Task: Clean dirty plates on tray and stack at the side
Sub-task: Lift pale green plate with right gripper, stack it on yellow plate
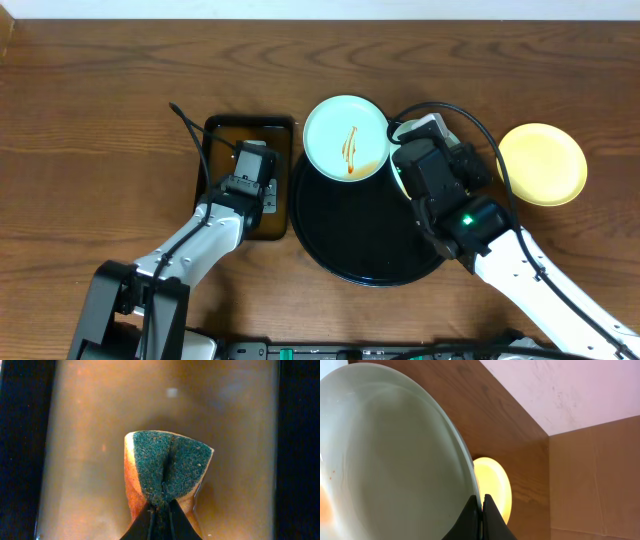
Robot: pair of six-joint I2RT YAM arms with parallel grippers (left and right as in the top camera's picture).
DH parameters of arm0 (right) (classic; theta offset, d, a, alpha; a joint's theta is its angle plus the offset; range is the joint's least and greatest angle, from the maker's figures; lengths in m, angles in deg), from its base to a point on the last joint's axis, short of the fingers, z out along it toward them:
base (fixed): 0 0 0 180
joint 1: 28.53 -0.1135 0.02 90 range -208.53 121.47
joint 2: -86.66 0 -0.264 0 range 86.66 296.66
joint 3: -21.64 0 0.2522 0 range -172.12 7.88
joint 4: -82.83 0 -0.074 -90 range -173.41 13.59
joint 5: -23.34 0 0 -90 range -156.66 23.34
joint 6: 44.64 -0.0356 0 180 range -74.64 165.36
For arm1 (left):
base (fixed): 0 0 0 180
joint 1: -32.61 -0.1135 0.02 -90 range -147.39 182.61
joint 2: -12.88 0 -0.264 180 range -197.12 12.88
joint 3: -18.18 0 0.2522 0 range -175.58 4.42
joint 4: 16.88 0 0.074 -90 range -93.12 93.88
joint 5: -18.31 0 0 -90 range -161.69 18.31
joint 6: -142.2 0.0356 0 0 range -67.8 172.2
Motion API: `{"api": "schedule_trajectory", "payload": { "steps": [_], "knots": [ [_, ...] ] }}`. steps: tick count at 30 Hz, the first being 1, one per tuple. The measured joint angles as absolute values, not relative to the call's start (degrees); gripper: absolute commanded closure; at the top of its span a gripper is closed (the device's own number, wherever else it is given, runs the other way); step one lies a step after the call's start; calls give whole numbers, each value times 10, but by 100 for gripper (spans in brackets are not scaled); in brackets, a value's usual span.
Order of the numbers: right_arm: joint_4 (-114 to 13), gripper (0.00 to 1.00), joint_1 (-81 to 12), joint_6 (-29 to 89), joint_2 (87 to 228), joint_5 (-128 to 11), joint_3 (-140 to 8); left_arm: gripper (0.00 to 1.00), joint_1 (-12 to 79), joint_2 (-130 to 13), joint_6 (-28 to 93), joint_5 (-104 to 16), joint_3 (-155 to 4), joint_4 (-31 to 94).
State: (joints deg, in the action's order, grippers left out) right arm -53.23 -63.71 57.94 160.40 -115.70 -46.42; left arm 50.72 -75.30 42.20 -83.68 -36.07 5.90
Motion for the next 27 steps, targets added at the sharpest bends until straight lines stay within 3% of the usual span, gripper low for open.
{"api": "schedule_trajectory", "payload": {
  "steps": [9,13,18,27],
  "knots": [
    [-564,99,-628,570,1604,-1210,-464,92,507,-753,422,-837,-361,59],
    [-561,99,-587,507,1604,-1198,-464,93,507,-753,422,-837,-361,59],
    [-538,99,-460,365,1604,-1118,-464,93,507,-753,422,-837,-361,59],
    [-554,99,-254,288,1605,-1001,-464,93,507,-753,422,-837,-361,61]
  ]
}}
